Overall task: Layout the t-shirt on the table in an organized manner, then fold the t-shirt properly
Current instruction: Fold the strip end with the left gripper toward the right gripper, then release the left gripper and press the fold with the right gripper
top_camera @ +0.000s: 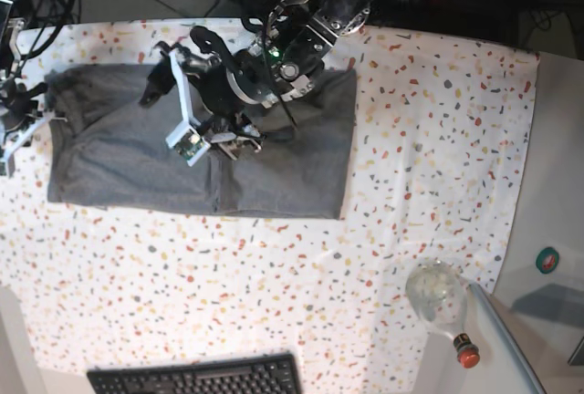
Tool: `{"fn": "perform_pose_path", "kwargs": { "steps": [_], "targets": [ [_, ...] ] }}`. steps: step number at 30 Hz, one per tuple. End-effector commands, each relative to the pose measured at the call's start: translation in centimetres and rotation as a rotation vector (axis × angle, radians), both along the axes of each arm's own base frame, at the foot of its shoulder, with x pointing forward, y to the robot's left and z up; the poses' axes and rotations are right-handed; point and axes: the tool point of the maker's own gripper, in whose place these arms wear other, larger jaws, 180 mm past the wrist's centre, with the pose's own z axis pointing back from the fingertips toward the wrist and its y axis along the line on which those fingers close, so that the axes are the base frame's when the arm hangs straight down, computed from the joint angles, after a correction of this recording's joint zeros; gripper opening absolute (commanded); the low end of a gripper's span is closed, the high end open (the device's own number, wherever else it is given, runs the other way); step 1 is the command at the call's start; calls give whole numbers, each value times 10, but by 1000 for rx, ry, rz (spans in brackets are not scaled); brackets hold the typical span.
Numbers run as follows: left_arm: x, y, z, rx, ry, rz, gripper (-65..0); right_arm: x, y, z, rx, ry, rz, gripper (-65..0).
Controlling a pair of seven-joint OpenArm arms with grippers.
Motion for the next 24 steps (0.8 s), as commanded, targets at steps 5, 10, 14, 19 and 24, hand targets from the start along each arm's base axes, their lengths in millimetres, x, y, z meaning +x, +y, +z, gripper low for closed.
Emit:
{"fn": "perform_pose_path", "kwargs": {
  "steps": [5,10,14,19,24],
  "targets": [
    [47,83,18,24,-92,222,-604,9,-8,14,-26,-43,4,-650],
    [51,133,-12,146,-33,283,-650,9,-9,14,-26,-45,3,-650],
    [43,143,-26,194,19,283,-650,16,-1,24,-33,-75,25,-650],
    [33,207,-44,270,67,397,-650,48,65,61,-3,-193,216,-650],
    [6,332,-56,392,133,675,-650,87,147,64,59,-148,402,-650]
  ]
}}
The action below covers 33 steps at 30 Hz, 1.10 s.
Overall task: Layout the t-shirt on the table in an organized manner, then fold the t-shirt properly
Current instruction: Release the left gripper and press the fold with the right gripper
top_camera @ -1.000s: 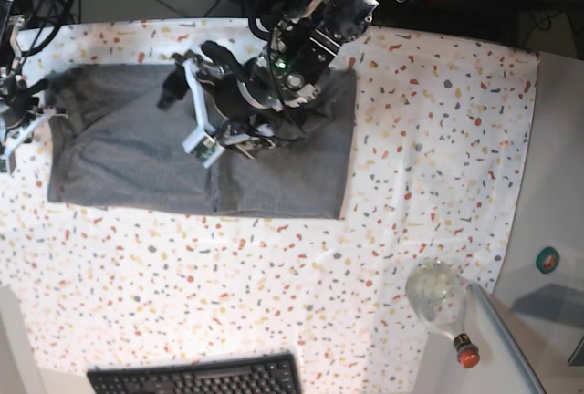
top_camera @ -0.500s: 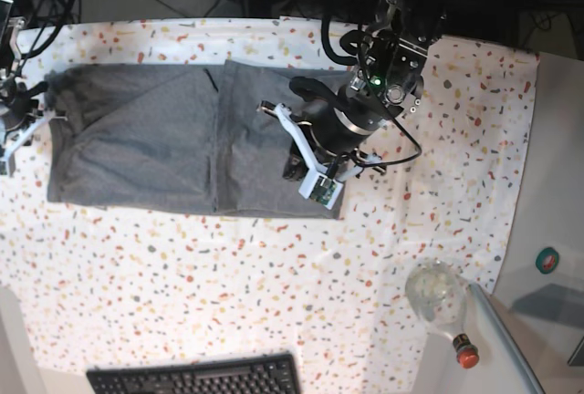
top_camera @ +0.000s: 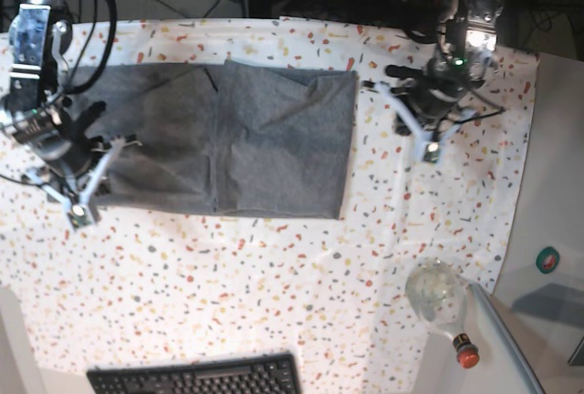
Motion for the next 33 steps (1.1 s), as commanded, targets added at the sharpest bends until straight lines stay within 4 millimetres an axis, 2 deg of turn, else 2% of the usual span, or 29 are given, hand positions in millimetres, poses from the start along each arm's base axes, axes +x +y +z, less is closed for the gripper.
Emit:
{"fn": "perform_pose_path", "kwargs": {
  "steps": [1,3,5,8,9,11,15,19,23,30,31,33],
  "targets": [
    [3,19,11,21,-40,34,-650,21,6,15,8,-56,14,-650],
    [-17,64,14,71,-27,141,-650,40,37,19,53,-70,56,-650],
    [-34,100,19,113,-20,227,-650,58,56,20,95,-71,67,-626],
    [-54,128,26,146,-8,273,-650,74,74,10,146,-29,71,-320],
    [-58,131,27,143,-4,262,-650,75,80,5,159,-12,75,-275],
    [-63,138,29,141,-1,253,-650,74,93,-2,188,15,81,-306],
    [-73,144,22,114,21,263,-650,67,114,-15,231,61,89,-389],
    [-74,144,21,110,24,263,-650,60,126,-24,255,91,94,-368],
    [-75,142,19,105,25,266,-650,55,129,-29,262,108,94,-363],
    [-68,142,22,102,10,266,-650,48,133,-57,273,208,92,-372],
    [-67,142,22,102,8,266,-650,49,133,-56,272,203,93,-383],
    [-67,142,22,102,8,266,-650,52,131,-51,271,183,91,-485]
  ]
}}
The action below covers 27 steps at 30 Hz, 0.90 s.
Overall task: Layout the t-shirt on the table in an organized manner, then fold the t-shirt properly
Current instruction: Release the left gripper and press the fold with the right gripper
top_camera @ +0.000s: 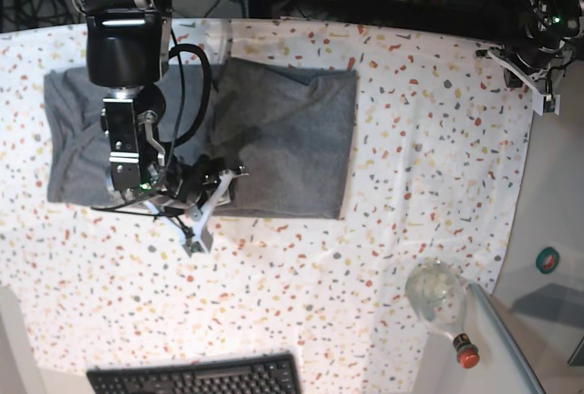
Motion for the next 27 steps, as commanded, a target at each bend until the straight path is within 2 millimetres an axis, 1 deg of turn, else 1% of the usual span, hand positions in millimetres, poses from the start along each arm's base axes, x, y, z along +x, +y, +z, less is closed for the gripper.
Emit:
{"fn": "perform_pose_path", "kwargs": {
  "steps": [1,2,5,7,10,12,15,17,18,20,21,22,23,24,26,27],
  "targets": [
    [5,6,10,26,-27,-10,-650,22,2,23,20,-80,-9,-563],
    [5,6,10,26,-27,-10,-650,24,1,26,18,-91,-10,-650],
    [5,6,10,25,-26,-10,-650,28,0,33,17,-114,-12,-650],
    [2,7,5,18,-14,-3,-650,31,1,36,17,-123,-11,-650],
    [-5,8,-5,1,10,13,-650,33,-1,37,11,-125,-15,-650],
    [-3,8,-7,-5,9,18,-650,33,-3,36,8,-120,-18,-650],
    [-6,9,-12,-14,21,27,-650,32,-3,36,8,-121,-18,-650],
    [-5,9,-11,-13,17,26,-650,31,-3,33,4,-108,-14,-650],
    [-3,9,-10,-12,14,23,-650,31,-3,32,1,-99,-12,-626],
    [-3,7,-10,-15,13,14,-650,27,-6,28,-7,-73,-14,-440],
    [-2,7,-10,-15,12,10,-650,27,-8,31,-10,-81,-16,-342],
    [-2,7,-10,-15,12,10,-650,31,-15,38,-21,-106,-24,-281],
    [-2,7,-10,-15,12,10,-650,31,-27,44,-37,-134,-41,-245],
    [-2,7,-10,-15,10,9,-650,31,-43,55,-51,-176,-72,-233],
    [-1,5,-10,-18,12,3,-650,33,-75,83,-68,-267,-156,-233],
    [0,-1,-12,-24,16,-12,-650,31,-93,93,-79,-291,-203,-233]
  ]
}}
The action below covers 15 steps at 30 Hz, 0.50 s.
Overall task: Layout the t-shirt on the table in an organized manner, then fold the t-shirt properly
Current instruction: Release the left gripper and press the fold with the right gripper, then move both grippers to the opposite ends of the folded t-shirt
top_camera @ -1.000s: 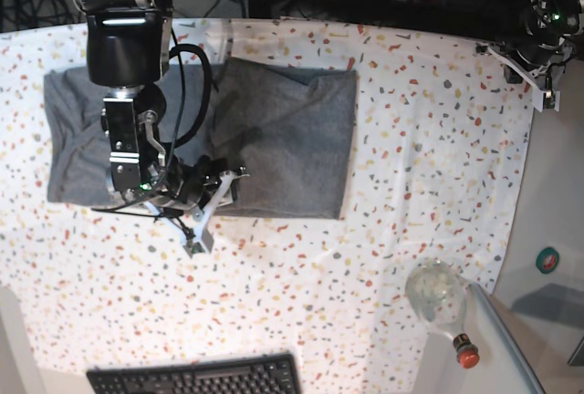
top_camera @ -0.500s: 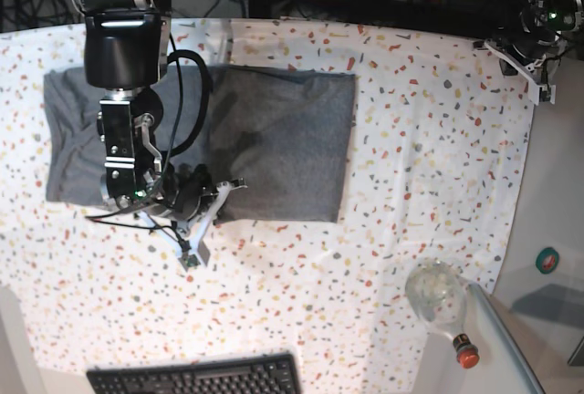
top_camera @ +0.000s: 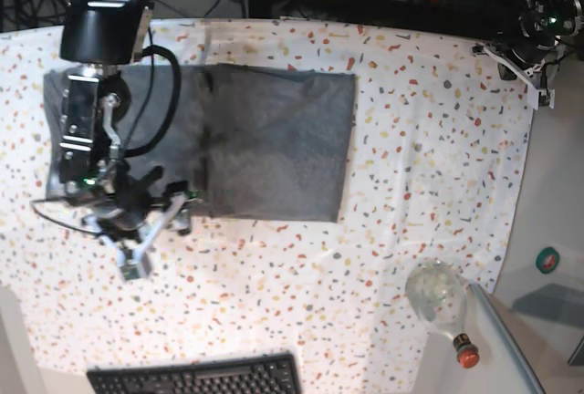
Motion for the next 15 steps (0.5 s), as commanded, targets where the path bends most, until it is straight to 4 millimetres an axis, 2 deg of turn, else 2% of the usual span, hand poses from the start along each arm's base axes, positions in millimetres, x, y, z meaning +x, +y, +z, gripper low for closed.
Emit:
{"fn": "perform_pose_path", "kwargs": {
  "steps": [1,3,5,7,11,13,15],
  "targets": [
    [9,-3,6,9,-25,-37,-650,9,-23,22,-11,-72,-59,-233],
    [13,-15,2,-5,-19,-72,-650,-2,-72,21,-30,-57,-176,-233],
    [21,-28,-1,-22,-22,-105,-650,-19,-120,6,-39,6,-286,-230],
    [33,-39,-1,-36,-38,-130,-650,-26,-152,-7,-10,52,-341,-227],
    [62,-66,1,-66,-73,-202,-650,-50,-197,-37,168,140,-405,-231],
    [77,-78,3,-68,-90,-239,-650,-60,-209,-42,242,157,-457,-231],
    [91,-90,5,-79,-107,-269,-650,-64,-210,-44,297,143,-454,-231]
  ]
}}
